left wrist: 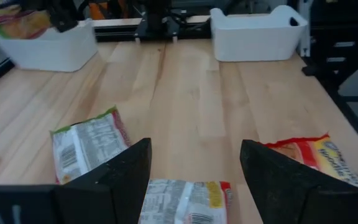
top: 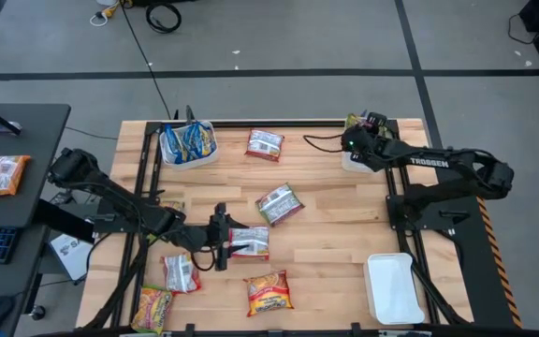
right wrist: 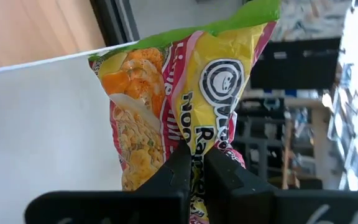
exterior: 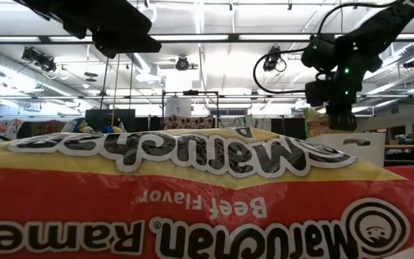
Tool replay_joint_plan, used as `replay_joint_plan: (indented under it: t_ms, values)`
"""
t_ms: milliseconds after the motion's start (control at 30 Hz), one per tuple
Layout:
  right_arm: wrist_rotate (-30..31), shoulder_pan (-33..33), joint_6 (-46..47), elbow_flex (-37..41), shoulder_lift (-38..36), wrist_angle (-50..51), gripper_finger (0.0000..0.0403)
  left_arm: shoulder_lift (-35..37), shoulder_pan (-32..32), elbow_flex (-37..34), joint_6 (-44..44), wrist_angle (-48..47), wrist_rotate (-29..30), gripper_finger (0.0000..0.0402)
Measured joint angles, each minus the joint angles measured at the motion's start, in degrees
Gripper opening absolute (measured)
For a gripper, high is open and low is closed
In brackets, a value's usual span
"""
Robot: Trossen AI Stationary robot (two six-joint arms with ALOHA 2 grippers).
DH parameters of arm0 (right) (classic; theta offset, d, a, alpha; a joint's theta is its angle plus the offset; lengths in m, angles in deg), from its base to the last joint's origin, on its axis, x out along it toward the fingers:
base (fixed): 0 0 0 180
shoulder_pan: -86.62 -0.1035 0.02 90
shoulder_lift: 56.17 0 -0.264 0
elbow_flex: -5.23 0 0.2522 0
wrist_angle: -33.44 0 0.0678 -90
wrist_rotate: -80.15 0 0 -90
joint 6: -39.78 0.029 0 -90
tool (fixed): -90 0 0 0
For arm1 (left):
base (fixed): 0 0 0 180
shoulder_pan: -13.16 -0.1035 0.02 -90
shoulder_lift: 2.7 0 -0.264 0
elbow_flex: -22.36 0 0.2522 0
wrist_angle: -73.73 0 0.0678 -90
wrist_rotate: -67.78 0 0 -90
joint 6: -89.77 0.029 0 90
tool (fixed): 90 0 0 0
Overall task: Sort Maruchan noodles
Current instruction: Put the green noodle pack into the top right white bin
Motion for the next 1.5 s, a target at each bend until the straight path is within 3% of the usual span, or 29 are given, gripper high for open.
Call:
replay_joint_plan:
  t_ms: [133,400,733,967,1100,1233,1367,1500]
  values:
    - [-6.92,2.12,-4.40,1.18,-0.02,-6.46,0.0025,0.00,1.59,0.00,0.31,1.12,-0.06,0.0249]
    - [-19.93,8.50,-6.77,2.37,-0.02,-8.54,0.0033,0.00,3.10,0.00,1.87,2.03,-0.04,0.0249]
    - [-18.87,12.09,-10.96,2.80,0.00,-8.54,0.0062,-0.07,3.08,0.00,-2.22,-7.93,-0.08,0.0249]
    - [-12.23,12.27,-7.85,2.71,0.00,-8.66,0.0123,-0.07,3.17,0.00,-4.02,-8.23,-0.08,0.0249]
    - [-11.00,10.27,-0.22,-0.27,0.00,-1.36,0.0164,-0.07,3.17,0.00,-4.52,-8.26,-0.06,0.0249]
    - [-13.05,8.82,18.03,-7.15,0.00,13.42,0.0193,-0.07,3.17,0.00,-4.49,-8.25,-0.06,0.0249]
    - [-27.90,11.20,41.10,-13.30,0.00,26.93,0.0199,-0.07,3.17,0.00,-4.36,-8.25,0.84,0.0249]
    - [-39.01,15.83,53.34,-13.66,0.31,29.60,0.0191,-0.07,3.17,0.00,-4.34,-8.25,1.06,0.0249]
